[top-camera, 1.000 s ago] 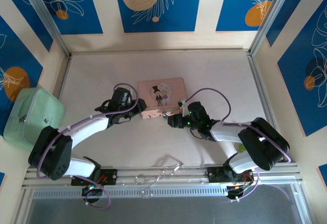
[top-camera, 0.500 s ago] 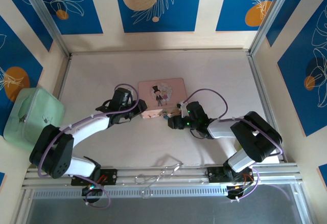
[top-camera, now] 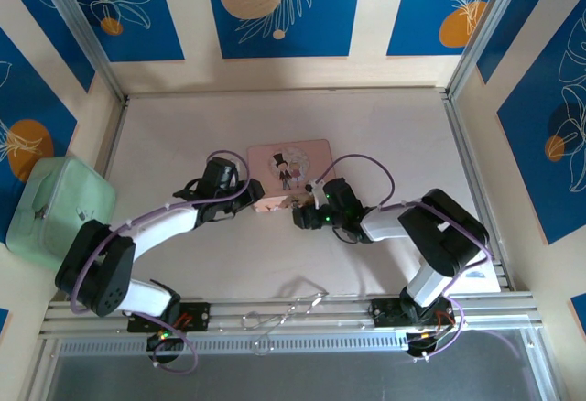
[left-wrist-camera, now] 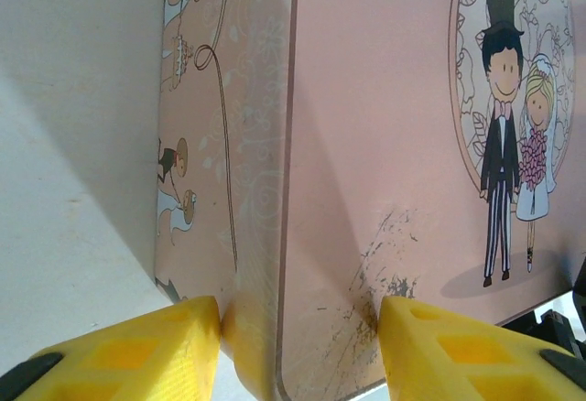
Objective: Unlock the padlock with the key
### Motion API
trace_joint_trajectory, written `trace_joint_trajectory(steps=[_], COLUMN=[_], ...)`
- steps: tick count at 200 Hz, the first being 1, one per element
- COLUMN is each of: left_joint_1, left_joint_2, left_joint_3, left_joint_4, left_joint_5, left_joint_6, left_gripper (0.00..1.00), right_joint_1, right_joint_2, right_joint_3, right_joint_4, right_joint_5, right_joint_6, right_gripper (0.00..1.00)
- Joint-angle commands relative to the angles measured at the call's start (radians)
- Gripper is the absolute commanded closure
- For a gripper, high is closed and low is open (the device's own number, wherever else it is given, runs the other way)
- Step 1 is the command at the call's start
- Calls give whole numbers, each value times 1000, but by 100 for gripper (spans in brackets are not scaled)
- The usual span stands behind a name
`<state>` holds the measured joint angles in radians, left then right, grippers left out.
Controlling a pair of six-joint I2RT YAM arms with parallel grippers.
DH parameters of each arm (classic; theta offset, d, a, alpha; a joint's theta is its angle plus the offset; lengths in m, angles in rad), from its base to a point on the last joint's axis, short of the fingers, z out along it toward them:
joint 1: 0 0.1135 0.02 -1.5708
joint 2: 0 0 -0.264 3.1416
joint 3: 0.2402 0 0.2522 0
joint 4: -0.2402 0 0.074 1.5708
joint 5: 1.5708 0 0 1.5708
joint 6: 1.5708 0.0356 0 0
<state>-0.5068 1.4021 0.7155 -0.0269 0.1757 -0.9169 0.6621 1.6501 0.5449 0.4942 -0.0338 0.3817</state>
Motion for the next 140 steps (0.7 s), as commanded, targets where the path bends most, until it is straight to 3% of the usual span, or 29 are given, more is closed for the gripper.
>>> trace_joint_trajectory(steps=[1,140], left_joint_1=[-1,-1], left_joint_2=[14,-21], left_joint_3=[14,-24], left_joint_4=[16,39], left_joint_5=[18,4], left_joint_6=[-9,-26], left_gripper=[51,51], right_joint_1=[8,10], right_joint_2=[21,35], right_joint_3=[23,52], right_joint_4=[-13,-111], right_joint_5=[-16,-38], right_joint_6=[-23,11], right_gripper=[53,67])
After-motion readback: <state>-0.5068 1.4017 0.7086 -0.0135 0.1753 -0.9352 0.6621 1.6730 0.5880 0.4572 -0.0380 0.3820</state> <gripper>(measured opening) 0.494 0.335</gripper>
